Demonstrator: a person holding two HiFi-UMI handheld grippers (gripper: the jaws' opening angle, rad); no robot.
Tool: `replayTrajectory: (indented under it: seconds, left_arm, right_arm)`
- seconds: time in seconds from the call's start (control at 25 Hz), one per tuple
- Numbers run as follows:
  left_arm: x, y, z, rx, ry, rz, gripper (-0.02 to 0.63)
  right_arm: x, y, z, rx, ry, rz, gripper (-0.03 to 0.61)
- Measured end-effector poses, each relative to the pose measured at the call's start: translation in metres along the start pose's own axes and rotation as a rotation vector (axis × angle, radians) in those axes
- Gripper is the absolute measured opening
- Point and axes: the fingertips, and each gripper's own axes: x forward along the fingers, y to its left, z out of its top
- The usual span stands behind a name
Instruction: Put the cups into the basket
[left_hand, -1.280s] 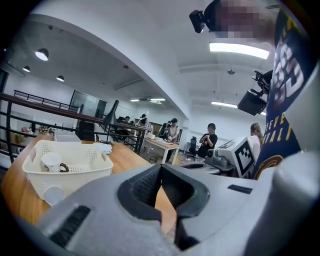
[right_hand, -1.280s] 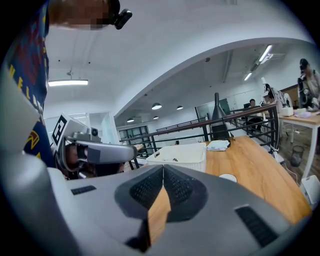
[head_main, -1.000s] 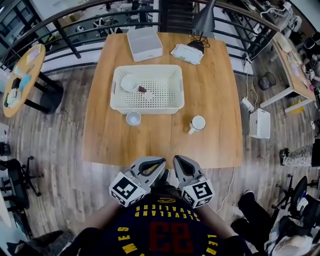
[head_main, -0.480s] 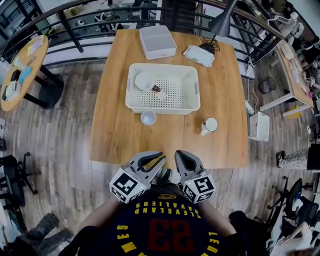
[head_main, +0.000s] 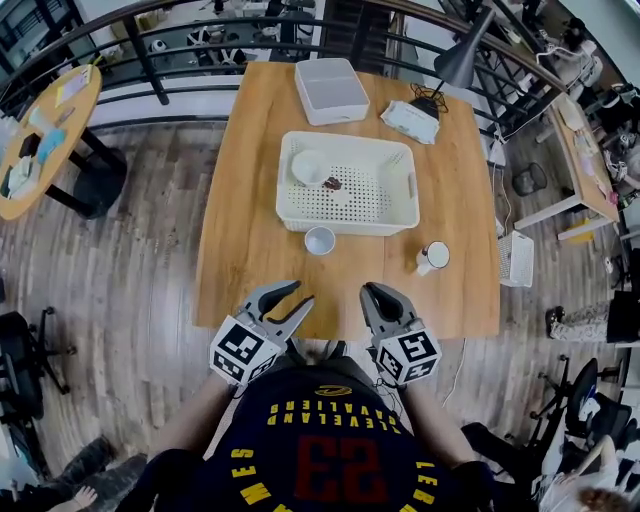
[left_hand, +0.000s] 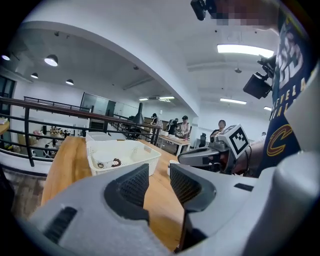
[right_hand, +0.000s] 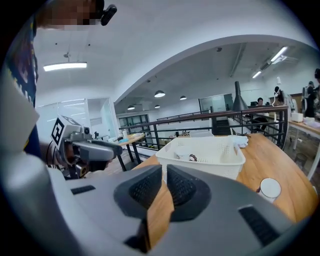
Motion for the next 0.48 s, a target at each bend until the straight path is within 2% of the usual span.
replayTrajectory:
  seconds: [0.2, 0.48]
  left_arm:
    - [-0.01, 0.031, -0.016, 0.024, 0.036, 0.002, 0.135]
    - [0.009, 0.062, -0.037, 0.003, 0.07, 0.027, 0.168]
  right_arm:
    - [0.025, -0.003, -0.002, 0.002, 0.048, -0.003, 0.109]
    - [0.065, -0.017, -0.002, -0.018, 0.112, 0.009, 0.12]
